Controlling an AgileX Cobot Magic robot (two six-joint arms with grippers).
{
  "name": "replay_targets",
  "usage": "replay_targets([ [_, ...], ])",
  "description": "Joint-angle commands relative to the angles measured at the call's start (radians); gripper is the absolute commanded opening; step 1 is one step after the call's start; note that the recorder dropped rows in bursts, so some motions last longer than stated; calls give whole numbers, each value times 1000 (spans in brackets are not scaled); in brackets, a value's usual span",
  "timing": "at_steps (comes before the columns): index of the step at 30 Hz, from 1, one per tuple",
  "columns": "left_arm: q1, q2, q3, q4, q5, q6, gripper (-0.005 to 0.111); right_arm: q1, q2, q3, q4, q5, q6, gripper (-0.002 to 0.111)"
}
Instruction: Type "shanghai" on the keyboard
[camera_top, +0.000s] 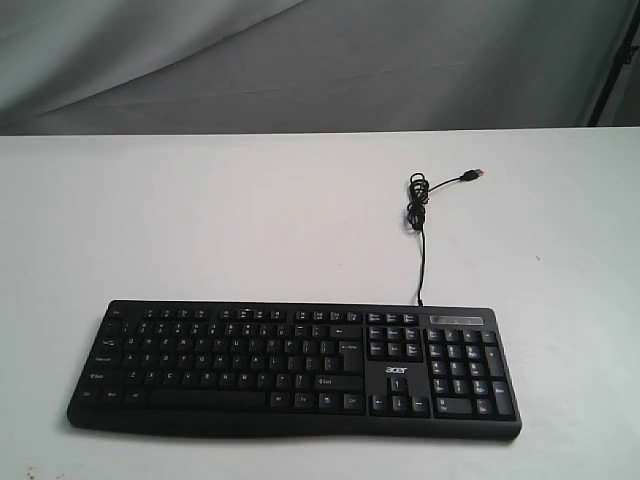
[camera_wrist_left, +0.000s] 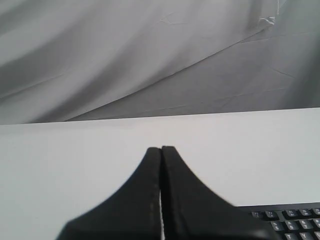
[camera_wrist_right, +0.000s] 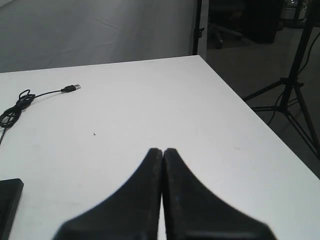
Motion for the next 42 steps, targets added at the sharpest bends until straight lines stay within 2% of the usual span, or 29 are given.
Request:
replay_targets([
  [1,-6,-2,2,-2,-5,-3,0,-8,-4,3,-3,0,0,0],
  [9,-6,-2,2,-2,-5,-3,0,-8,-4,3,-14,-10,-3,0],
  [18,-6,-2,2,-2,-5,-3,0,-8,-4,3,-48,-439,-8,0],
  [26,-6,-2,2,-2,-5,-3,0,-8,-4,3,-48,-488,-2,0],
  [28,-6,-2,2,-2,-5,-3,0,-8,-4,3,-44,-610,24,0],
  [31,-6,-2,2,-2,-5,-3,0,-8,-4,3,0,-851,169,0],
  [34,-6,-2,2,-2,-5,-3,0,-8,-4,3,31,-1183,235,0],
  [36,-6,-2,2,-2,-5,-3,0,-8,-4,3,31,-1281,335,0],
  [38,-6,-2,2,-2,-5,-3,0,-8,-4,-64,31,-1168,407,0],
  [42,-6,-2,2,-2,-5,-3,0,-8,86,-302,7,-719,430,0],
])
